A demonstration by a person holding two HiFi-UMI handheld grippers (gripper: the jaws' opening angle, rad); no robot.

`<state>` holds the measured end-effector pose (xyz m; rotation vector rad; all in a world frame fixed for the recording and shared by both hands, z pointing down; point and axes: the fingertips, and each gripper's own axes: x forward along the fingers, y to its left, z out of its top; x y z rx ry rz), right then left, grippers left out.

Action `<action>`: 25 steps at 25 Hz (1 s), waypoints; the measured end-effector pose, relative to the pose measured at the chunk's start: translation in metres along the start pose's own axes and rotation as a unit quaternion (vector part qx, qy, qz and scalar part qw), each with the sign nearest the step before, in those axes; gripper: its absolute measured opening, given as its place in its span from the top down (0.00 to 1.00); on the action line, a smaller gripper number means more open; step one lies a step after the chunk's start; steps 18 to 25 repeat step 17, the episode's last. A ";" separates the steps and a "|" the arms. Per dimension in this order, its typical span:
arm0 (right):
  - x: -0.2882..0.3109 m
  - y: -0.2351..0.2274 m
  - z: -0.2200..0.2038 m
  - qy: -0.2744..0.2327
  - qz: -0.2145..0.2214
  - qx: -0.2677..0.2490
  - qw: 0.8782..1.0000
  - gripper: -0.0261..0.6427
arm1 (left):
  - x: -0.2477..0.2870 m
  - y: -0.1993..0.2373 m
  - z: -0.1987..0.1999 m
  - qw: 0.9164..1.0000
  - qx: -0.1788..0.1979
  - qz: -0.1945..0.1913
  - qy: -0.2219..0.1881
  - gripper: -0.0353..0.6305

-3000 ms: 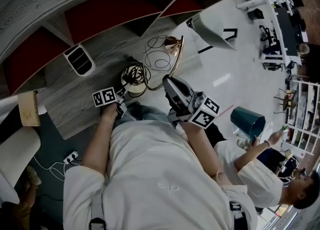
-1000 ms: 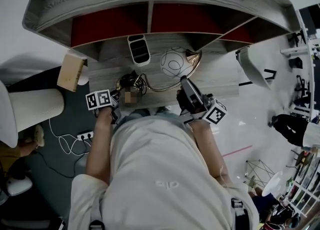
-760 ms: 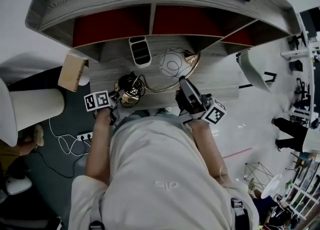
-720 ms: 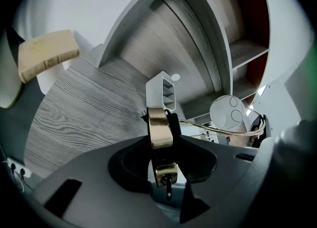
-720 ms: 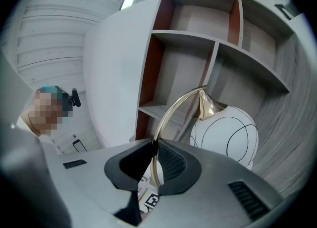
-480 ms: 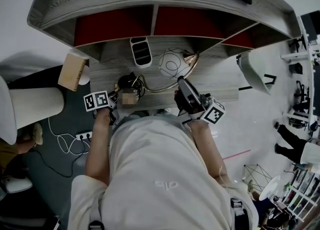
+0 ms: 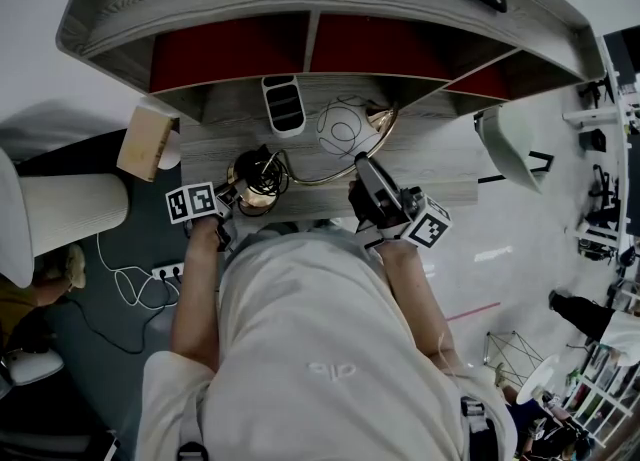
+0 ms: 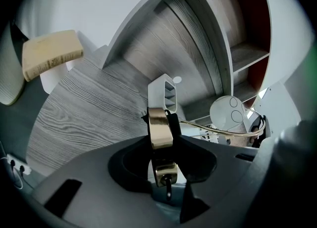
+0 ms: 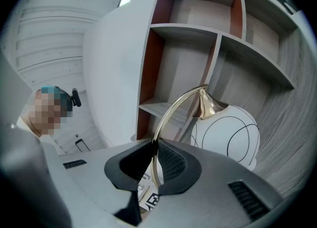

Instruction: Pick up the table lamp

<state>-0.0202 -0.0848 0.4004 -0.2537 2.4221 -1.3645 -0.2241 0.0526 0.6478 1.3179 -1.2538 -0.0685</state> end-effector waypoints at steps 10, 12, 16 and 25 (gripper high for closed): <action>0.002 0.008 0.002 0.000 0.018 0.002 1.000 0.86 | -0.002 -0.004 0.001 1.000 0.001 -0.002 -0.005 0.73; 0.000 0.006 0.002 0.000 0.015 0.001 1.000 0.86 | -0.002 -0.005 0.001 1.000 0.001 -0.003 -0.005 0.73; -0.002 0.005 0.002 0.001 0.010 -0.001 1.000 0.86 | -0.004 -0.005 0.000 1.000 0.000 0.000 -0.006 0.74; -0.003 0.004 0.002 0.002 0.007 -0.001 1.000 0.86 | -0.004 -0.005 0.000 1.000 0.000 0.001 -0.006 0.73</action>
